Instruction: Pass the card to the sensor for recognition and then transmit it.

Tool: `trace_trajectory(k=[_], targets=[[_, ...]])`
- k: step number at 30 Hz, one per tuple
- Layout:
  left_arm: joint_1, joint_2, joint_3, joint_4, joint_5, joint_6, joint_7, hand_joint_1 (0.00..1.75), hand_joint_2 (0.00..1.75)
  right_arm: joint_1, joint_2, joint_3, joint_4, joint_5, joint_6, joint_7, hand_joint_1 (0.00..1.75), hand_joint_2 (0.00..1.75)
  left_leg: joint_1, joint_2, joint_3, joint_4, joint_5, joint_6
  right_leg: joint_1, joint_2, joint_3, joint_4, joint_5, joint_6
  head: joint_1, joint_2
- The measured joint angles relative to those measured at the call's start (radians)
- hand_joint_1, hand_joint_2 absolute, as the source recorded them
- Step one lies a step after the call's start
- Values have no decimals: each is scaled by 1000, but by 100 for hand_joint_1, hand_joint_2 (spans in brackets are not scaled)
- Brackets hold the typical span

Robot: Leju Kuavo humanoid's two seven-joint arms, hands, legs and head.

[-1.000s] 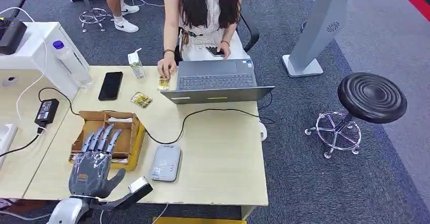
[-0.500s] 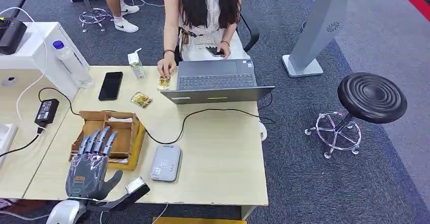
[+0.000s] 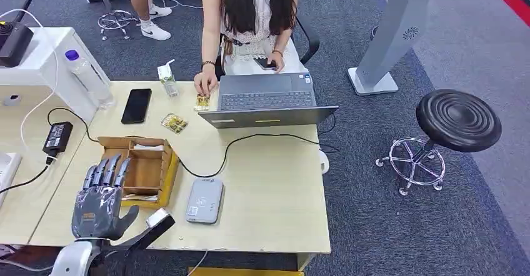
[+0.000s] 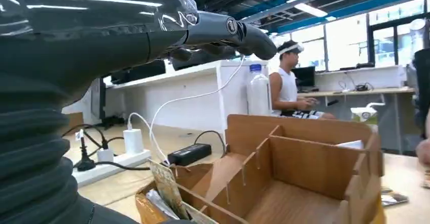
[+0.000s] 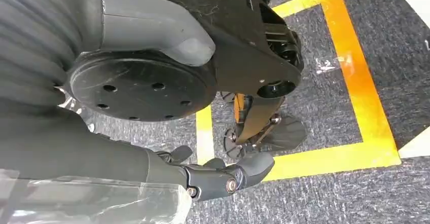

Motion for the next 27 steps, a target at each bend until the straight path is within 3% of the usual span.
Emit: trace_trajectory(k=[11,27], targets=[[-7,-31,60,58,-6,-8,-19,0,175,0,0,0,0,12,0,3,0,175,0,0,0,0,0,0,0,0,0,0,0,0,0,0],[-35,-63,68,98,-39,15,-57,0,175,-1,0,0,0,32,7,5,0,175,0,0,0,0,0,0,0,0,0,0,0,0,0,0]])
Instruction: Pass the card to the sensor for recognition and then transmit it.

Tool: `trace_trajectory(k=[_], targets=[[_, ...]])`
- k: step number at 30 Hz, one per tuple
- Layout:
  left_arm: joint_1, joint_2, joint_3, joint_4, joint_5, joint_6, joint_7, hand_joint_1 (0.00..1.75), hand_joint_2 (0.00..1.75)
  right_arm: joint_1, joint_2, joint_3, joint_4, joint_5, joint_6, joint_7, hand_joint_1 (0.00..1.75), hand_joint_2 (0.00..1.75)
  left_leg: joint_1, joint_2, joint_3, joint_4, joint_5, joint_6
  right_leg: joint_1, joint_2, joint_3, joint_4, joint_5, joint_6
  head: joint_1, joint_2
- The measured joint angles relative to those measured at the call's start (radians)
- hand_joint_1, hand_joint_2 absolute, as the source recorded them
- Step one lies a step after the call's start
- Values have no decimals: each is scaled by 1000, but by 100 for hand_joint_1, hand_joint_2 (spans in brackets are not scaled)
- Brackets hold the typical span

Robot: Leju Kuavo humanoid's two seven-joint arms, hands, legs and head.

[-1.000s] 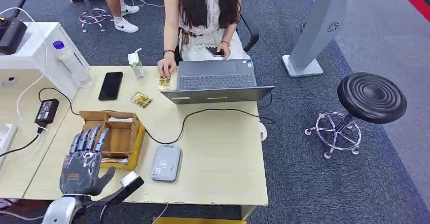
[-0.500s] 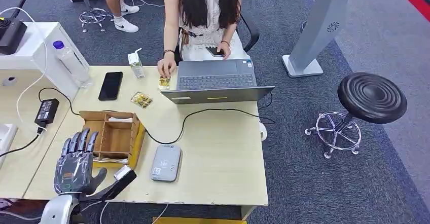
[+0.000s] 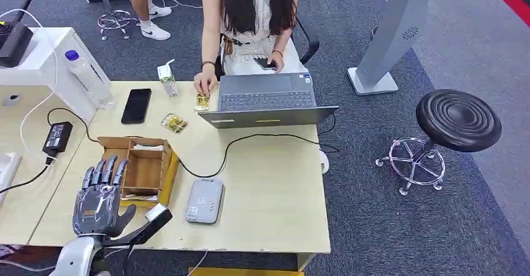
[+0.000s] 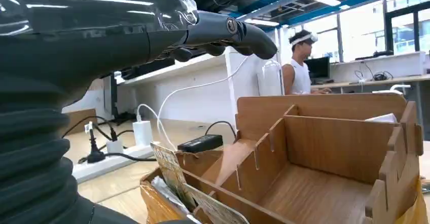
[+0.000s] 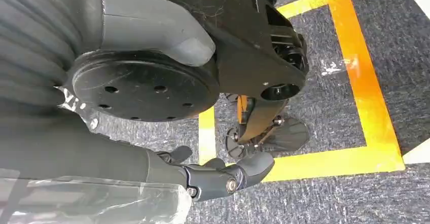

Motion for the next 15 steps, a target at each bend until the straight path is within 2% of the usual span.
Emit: trace_trajectory(k=[15], targets=[[-7,-10,0,37,8,4,-9,0,175,0,0,0,0,6,0,3,0,175,0,0,0,0,0,0,0,0,0,0,0,0,0,0]])
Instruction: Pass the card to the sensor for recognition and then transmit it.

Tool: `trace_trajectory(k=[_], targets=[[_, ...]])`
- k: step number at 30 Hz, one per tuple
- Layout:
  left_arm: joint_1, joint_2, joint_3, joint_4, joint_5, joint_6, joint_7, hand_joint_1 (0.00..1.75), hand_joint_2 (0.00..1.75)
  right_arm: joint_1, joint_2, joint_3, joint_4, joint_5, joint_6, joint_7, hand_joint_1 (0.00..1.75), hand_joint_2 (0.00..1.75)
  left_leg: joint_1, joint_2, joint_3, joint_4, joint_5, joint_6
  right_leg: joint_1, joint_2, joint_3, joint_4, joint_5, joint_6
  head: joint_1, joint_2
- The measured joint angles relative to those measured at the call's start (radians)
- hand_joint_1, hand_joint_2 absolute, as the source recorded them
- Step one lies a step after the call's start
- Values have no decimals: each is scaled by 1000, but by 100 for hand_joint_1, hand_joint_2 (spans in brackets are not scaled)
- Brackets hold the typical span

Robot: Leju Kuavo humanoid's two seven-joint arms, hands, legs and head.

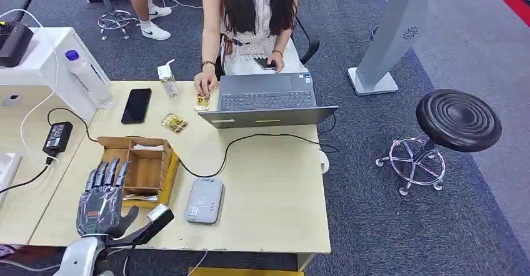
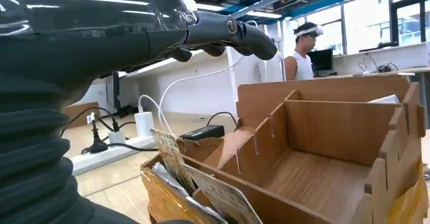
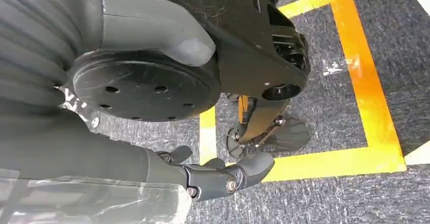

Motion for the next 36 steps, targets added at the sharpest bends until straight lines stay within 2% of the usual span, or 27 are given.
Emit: trace_trajectory(k=[4,9,32,33,36], targets=[[-8,0,0,13,21,-32,-2,0,175,0,0,0,0,3,0,3,0,175,0,0,0,0,0,0,0,0,0,0,0,0,0,0],[-21,4,0,33,85,-68,-45,0,175,0,0,0,0,11,5,3,0,175,0,0,0,0,0,0,0,0,0,0,0,0,0,0],[-34,17,0,42,98,-67,-53,0,175,0,0,0,0,14,-3,7,0,175,0,0,0,0,0,0,0,0,0,0,0,0,0,0],[-34,18,0,42,98,-67,-53,175,175,0,0,0,0,14,-3,7,0,175,0,0,0,0,0,0,0,0,0,0,0,0,0,0],[-34,18,0,42,99,-70,-49,175,175,0,0,0,0,15,-3,7,0,175,0,0,0,0,0,0,0,0,0,0,0,0,0,0]])
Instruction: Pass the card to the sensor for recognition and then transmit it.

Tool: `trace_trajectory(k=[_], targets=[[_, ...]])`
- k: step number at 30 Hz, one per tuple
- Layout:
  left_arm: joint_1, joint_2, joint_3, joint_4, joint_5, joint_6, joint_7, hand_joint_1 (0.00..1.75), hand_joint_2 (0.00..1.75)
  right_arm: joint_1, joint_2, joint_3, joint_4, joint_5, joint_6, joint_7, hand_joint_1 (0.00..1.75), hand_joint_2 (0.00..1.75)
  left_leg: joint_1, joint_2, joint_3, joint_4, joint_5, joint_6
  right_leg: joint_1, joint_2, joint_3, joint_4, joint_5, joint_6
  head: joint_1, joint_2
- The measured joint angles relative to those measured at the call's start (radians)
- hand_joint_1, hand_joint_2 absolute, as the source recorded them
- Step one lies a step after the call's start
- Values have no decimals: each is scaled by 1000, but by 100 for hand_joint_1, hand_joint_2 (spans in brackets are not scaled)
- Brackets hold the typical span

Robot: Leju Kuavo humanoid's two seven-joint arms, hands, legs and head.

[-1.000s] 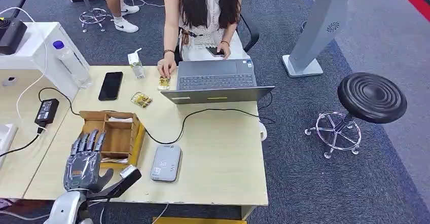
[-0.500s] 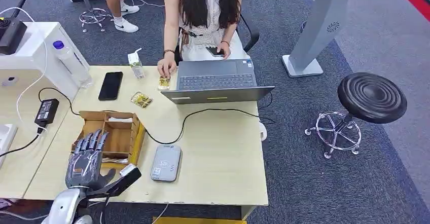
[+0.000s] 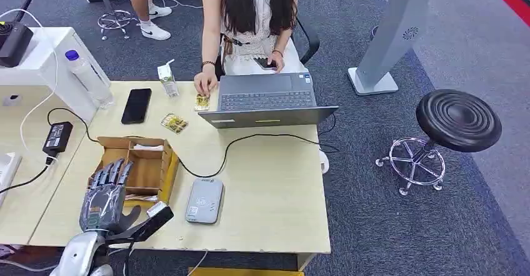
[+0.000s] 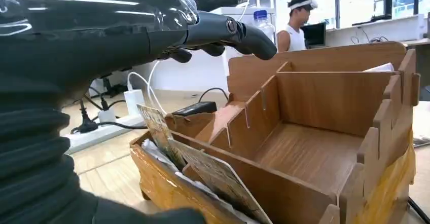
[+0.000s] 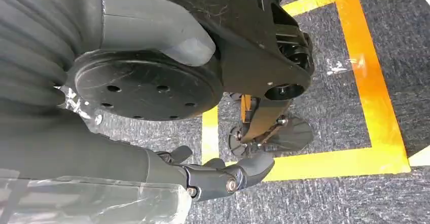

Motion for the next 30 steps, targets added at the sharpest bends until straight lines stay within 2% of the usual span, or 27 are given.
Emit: trace_trajectory(k=[9,23,30], targets=[[1,11,0,0,48,-31,-18,175,175,0,0,0,0,6,0,0,0,175,0,0,0,0,0,0,0,0,0,0,0,0,0,0],[0,18,0,0,59,-31,-25,175,175,0,0,0,0,6,-1,0,0,175,0,0,0,0,0,0,0,0,0,0,0,0,0,0],[0,18,0,0,37,-18,5,175,175,0,0,0,0,6,-4,0,0,175,0,0,0,0,0,0,0,0,0,0,0,0,0,0]])
